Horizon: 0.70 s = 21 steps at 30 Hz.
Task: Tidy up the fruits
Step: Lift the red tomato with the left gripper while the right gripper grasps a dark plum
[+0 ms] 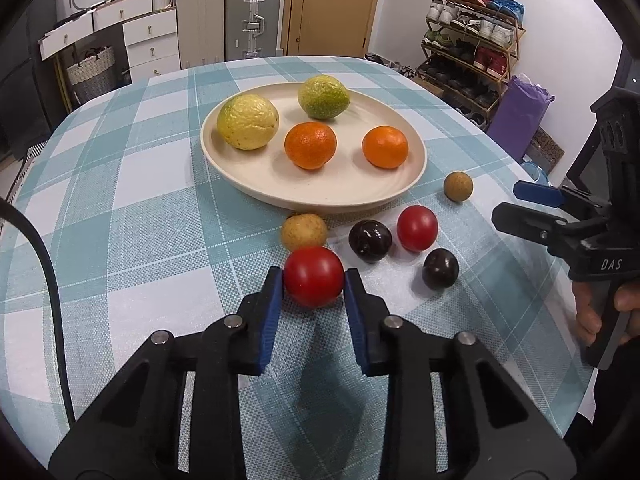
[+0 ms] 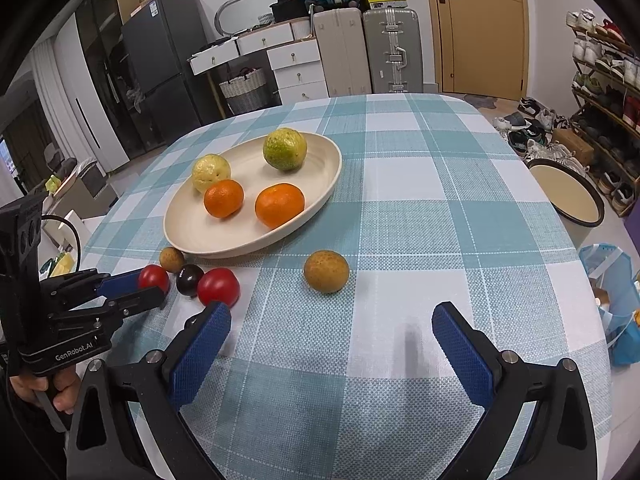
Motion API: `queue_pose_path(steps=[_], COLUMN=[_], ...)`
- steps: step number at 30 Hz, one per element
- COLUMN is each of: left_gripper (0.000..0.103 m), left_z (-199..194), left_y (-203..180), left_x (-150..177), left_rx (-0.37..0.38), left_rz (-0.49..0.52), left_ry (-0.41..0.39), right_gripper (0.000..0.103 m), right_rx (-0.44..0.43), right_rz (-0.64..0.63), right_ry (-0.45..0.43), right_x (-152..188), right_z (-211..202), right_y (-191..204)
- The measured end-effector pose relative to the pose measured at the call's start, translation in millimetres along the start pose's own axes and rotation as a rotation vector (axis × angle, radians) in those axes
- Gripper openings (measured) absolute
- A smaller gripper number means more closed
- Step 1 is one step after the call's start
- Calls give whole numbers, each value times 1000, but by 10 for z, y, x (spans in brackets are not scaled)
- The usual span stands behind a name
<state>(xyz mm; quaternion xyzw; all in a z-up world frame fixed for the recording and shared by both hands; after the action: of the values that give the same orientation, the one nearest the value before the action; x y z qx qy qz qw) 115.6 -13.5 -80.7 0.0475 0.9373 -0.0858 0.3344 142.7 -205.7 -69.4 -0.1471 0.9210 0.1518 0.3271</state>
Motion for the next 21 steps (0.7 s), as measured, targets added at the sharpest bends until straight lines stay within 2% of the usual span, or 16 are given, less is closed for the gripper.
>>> queue_pose_path(steps=[7,12,14,18,21], left_gripper=[28,28,28,28,28], left_z=[-37,-113,-140,-188,-222], left_y=[17,38,41,27,1], left_x=[14,42,48,58,52], left_rx=[17,29,29,32,31], left_rz=[-11,-24,-25,-21,-11], left_ry=[-11,-36,-46,-55,-68], right_gripper=[103,101,86,83,74], right_rx=[-50,-140,-152,-172,-187], right_rz=[25,-5,-38,-92,-128], right_ry=[21,14,20,33,50], right_x=[31,61,71,120,151], right_z=[38,22,23,46,64], right_y=[6,191,300,485,596])
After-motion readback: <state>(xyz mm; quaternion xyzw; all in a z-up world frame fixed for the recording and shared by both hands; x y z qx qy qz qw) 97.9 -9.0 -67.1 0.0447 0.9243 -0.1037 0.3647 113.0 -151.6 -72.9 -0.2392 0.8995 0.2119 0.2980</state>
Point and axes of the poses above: each gripper's, at about its wrist camera, not at the fingertips, and z roughly the way its jaws point, y to its left, x to its underside, the point moved 3 cm from there along z, roughly the way its jaws point
